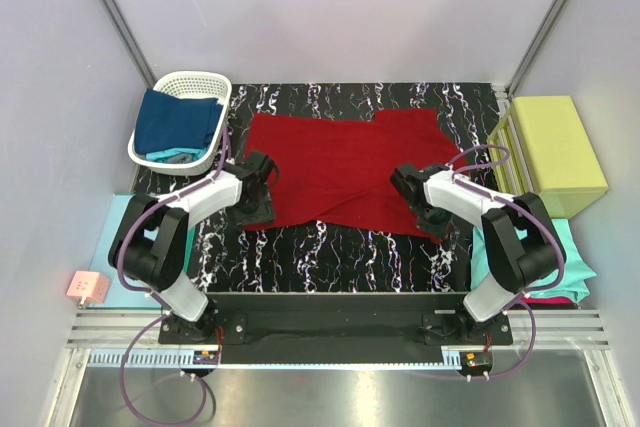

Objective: Fold and stack the t-shirts
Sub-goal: Fold the flattened tshirt in 1/3 of the way

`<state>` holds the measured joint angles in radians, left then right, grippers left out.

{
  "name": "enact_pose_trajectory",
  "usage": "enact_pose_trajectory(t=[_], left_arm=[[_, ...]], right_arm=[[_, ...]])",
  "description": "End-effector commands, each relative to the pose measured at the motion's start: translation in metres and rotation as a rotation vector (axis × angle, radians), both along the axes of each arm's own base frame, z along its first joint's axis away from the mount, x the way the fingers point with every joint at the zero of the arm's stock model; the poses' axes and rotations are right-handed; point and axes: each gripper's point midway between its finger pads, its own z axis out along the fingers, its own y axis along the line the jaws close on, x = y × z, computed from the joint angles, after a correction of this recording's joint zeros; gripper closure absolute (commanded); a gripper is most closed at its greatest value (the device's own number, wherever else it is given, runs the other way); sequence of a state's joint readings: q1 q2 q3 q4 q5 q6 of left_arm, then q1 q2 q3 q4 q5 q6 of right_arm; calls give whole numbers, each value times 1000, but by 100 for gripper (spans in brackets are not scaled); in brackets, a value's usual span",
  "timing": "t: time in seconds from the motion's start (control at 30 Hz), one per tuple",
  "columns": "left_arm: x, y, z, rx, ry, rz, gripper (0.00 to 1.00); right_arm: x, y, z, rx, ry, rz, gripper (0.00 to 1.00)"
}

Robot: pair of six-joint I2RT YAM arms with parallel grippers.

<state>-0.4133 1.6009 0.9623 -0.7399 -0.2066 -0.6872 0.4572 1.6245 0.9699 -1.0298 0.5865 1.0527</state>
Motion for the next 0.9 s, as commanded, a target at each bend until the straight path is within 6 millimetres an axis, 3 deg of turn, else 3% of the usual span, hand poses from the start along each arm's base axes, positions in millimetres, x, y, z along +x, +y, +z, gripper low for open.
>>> enact_pose_trajectory(t=[0.0, 0.4, 0.87], left_arm=[[16, 7, 4, 27, -27, 66, 32], [20, 43, 4, 65, 0, 199, 32], [19, 58, 2, 97, 15, 233, 32]], right_arm=[[-4, -17, 19, -57, -26, -44, 100], [-23, -31, 22, -66, 8, -131, 100], [-36, -44, 32, -77, 9, -191, 100]])
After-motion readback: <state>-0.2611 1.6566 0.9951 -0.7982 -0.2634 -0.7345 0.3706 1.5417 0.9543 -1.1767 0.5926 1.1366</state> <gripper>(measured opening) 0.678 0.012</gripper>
